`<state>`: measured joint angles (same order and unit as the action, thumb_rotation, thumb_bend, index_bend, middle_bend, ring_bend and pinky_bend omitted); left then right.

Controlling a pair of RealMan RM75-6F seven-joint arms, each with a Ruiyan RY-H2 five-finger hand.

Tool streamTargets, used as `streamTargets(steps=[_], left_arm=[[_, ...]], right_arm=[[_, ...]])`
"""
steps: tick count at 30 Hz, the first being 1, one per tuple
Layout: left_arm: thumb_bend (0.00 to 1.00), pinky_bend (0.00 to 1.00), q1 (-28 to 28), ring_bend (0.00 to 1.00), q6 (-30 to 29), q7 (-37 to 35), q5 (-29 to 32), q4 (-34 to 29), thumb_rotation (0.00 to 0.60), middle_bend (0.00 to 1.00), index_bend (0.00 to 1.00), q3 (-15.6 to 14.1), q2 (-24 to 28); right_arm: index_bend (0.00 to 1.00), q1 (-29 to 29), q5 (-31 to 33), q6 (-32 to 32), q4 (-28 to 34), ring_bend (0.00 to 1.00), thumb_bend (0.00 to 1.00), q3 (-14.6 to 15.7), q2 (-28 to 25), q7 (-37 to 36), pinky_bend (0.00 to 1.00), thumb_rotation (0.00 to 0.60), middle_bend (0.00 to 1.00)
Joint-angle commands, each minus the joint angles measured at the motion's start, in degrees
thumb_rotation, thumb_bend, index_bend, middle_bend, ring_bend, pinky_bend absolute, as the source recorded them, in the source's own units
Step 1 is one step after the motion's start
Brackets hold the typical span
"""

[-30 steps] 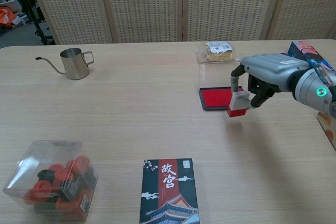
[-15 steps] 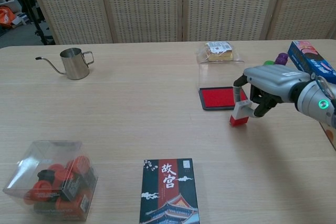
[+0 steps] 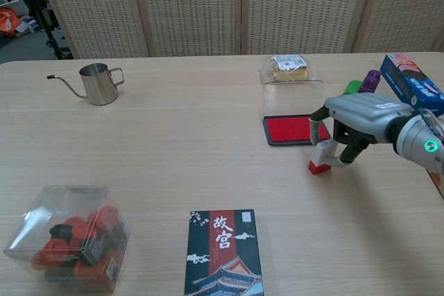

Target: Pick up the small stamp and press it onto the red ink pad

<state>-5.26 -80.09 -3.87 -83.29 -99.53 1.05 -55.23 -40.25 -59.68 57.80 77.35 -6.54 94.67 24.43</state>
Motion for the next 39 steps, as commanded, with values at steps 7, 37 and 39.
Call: streamTargets(steps=[7,37,39], left_arm=[[0.00,0.00,-0.02,0.00,-0.05,0.09,-0.10,-0.04,0.600,0.00,0.00,-0.05,-0.04],[0.00,0.00,1.62,0.00,-4.21,-0.94,-2.40,1.12,0.600,0.00,0.00,-0.10,-0.35],[0.00,0.00,1.54,0.00,-4.00,-0.51,-2.36,1.28,0.600,0.00,0.00,-0.15,-0.60]], right_arm=[[0.42,0.34,0.10,-0.46,1.06,1.00,0.31,-0.64,-0.51,0.54,1.00,0.600,0.99],[0.00,25.04,-31.20,32.96,11.82,0.00,0.00,11.09,-24.53,-28.91,0.09,0.600,0.00],[0.00,26.33,-30.30,34.00,10.30,0.00,0.00,10.63,-23.79,-29.36,0.08,0.600,0.00]])
